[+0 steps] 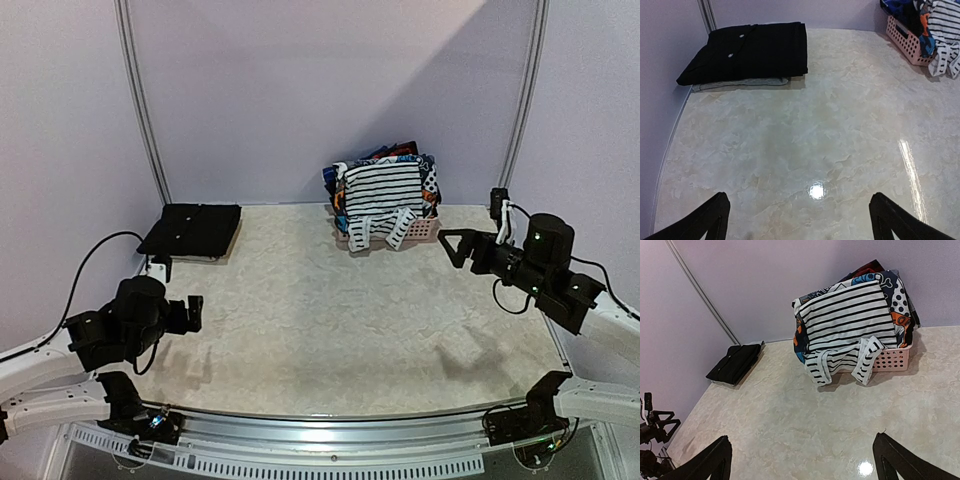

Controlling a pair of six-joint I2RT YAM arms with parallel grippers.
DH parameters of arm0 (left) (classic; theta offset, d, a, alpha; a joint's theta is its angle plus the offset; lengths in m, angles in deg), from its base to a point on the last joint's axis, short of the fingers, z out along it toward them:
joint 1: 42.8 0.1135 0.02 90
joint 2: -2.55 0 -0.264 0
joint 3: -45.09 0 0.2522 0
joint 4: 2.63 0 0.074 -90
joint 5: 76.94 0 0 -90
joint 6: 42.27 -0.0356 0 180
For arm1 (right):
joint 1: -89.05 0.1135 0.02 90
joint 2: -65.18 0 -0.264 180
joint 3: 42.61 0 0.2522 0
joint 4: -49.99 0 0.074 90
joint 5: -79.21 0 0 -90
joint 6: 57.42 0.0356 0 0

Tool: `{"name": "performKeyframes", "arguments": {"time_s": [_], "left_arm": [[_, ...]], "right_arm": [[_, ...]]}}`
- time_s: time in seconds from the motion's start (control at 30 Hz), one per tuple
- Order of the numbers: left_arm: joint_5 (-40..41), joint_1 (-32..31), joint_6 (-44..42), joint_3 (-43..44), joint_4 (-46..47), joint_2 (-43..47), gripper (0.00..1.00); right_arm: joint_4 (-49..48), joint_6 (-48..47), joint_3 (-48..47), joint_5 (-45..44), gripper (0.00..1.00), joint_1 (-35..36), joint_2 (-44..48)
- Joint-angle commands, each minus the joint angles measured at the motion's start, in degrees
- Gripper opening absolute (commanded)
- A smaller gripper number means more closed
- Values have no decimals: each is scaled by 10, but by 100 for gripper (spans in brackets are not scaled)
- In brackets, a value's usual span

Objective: Fold and stack the mixed laundry pile
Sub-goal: Pick up the crumpled tank top from the bin.

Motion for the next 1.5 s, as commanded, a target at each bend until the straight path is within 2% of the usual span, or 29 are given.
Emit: {"name": "performKeyframes", "arguments": {"time_s": [0.0, 0.13, 0.23, 0.33, 0.43, 0.57, 0.77, 1.03, 1.27, 1.37, 1.47], "left_arm": [[-12, -9, 13, 4, 1, 30, 100], [1, -8, 34, -13, 2, 73, 99], [3, -9, 76, -38, 8, 109, 100], [-21, -8, 65, -64, 42, 136, 100], [-28, -8, 61, -67, 54, 134, 100], [-54, -8, 52, -45, 57, 85, 99], [-93, -8, 42, -31, 85, 18, 97], [-118, -8, 31, -28, 84, 5, 96], [-122, -9, 29, -35, 78, 25, 95], [-119, -8, 28, -38, 76, 29, 95], [-116, -8, 27, -41, 76, 32, 95]], "right_arm": [[20, 15, 9, -14, 99, 1, 18], [51, 29, 1, -37, 99, 1, 8], [36, 58, 5, -33, 99, 2, -5], [23, 78, 5, -30, 99, 16, -24], [21, 83, -2, -45, 99, 34, -48], [41, 89, -37, -99, 99, 70, -97], [55, 89, -149, -146, 97, 134, -259], [112, 39, -351, -127, 92, 137, -495], [189, -21, -520, -53, 86, 88, -673], [183, -34, -544, -2, 86, 58, -710], [167, -42, -558, 49, 81, 30, -742]]}}
